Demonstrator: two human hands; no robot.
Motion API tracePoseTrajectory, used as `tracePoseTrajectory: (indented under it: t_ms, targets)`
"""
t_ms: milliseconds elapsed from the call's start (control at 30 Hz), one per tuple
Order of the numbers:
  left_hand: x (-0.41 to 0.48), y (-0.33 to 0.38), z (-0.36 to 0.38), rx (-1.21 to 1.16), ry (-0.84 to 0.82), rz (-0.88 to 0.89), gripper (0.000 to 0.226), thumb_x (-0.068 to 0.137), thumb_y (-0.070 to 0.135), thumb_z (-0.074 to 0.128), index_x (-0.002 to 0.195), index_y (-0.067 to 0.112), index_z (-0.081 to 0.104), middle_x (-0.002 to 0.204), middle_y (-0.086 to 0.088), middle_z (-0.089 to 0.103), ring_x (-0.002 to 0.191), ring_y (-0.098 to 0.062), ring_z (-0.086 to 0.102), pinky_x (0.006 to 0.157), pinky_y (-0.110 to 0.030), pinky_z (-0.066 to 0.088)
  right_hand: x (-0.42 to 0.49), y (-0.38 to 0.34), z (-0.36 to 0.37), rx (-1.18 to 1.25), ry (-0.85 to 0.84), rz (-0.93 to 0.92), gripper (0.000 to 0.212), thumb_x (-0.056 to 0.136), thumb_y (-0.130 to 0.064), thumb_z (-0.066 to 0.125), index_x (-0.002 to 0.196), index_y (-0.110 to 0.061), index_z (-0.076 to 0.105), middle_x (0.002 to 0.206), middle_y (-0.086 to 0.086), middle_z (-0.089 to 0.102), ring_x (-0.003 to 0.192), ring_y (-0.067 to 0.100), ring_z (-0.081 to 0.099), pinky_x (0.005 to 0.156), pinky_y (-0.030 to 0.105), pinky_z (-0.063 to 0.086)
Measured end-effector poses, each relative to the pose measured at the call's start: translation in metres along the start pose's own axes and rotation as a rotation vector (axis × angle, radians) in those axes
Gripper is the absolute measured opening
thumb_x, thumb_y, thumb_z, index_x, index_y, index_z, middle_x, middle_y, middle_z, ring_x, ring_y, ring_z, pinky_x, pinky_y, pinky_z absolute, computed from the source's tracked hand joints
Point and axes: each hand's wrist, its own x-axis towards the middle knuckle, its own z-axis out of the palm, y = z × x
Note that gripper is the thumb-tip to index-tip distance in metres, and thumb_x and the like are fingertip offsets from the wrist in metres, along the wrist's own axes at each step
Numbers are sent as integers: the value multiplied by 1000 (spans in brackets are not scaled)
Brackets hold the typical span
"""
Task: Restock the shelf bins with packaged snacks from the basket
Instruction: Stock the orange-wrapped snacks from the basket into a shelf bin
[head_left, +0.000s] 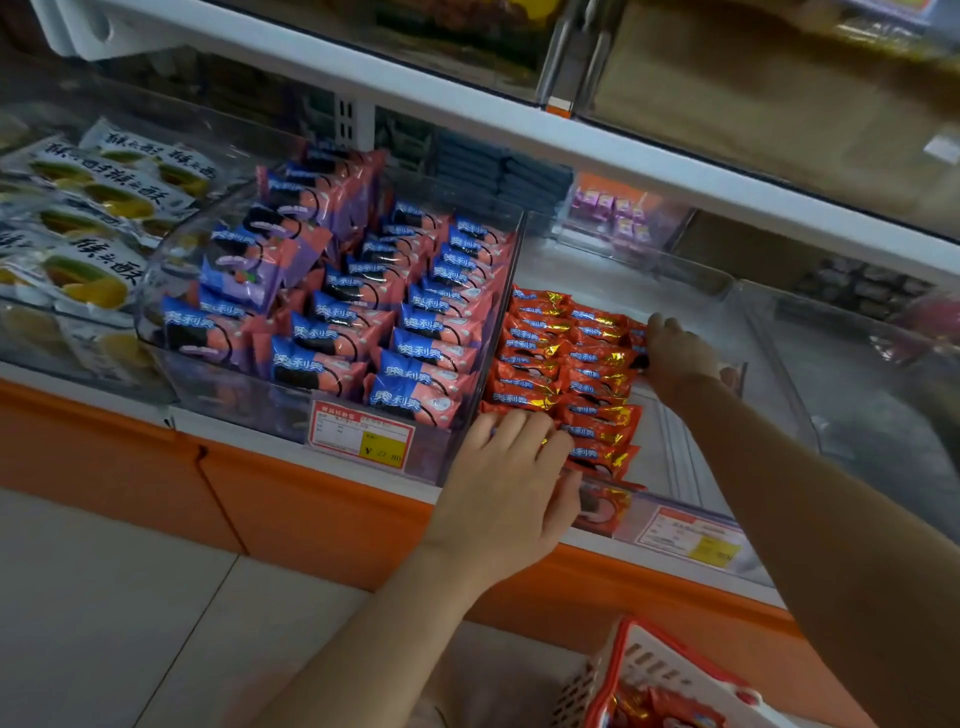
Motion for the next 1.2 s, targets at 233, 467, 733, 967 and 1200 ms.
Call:
tracePoseTrajectory:
  t_ms: [233, 467, 733, 967, 1200]
  targets:
    - [-8, -1, 2, 80, -2, 37, 31, 93, 34, 37, 98, 20, 65, 95, 4, 64, 92, -15, 60, 86, -29, 42, -17, 2, -12, 101, -122, -60, 42, 92, -17, 58, 130, -6, 44, 128, 15, 47, 113, 33, 55, 95, 47, 48]
    - [-16, 12, -6, 143, -81, -11, 42, 64, 23, 80, 103, 15, 68, 98, -3, 66, 95, -24, 65, 87, -41, 52, -77, 7, -48, 8, -92, -117, 42, 97, -15, 41, 139, -17, 39, 139, 10, 43, 127, 30, 41, 100, 43, 37]
    - [-29, 39, -17, 88, -60, -104, 54, 66, 7, 81, 117, 9, 64, 112, -8, 61, 107, -26, 58, 92, -41, 49, -197, 34, -57, 268, 72, -333, 44, 101, -20, 40, 144, -24, 29, 140, 1, 47, 119, 17, 53, 90, 27, 46]
    - [-48, 77, -10, 161, -207, -22, 45, 69, 20, 74, 114, 15, 67, 107, -7, 63, 103, -28, 59, 97, -50, 44, -253, 65, -19, 261, 79, -437, 75, 86, 0, 59, 148, -21, 24, 153, -1, 27, 141, 17, 27, 111, 28, 9]
    - [-87, 140, 16, 106, -623, 10, 41, 100, 34, 31, 139, 26, 41, 139, 5, 40, 134, -16, 30, 118, -39, 12, -316, 113, 43, 203, 100, -341, 69, 46, -9, 84, 108, -17, 56, 91, -2, 63, 78, 16, 64, 67, 26, 54]
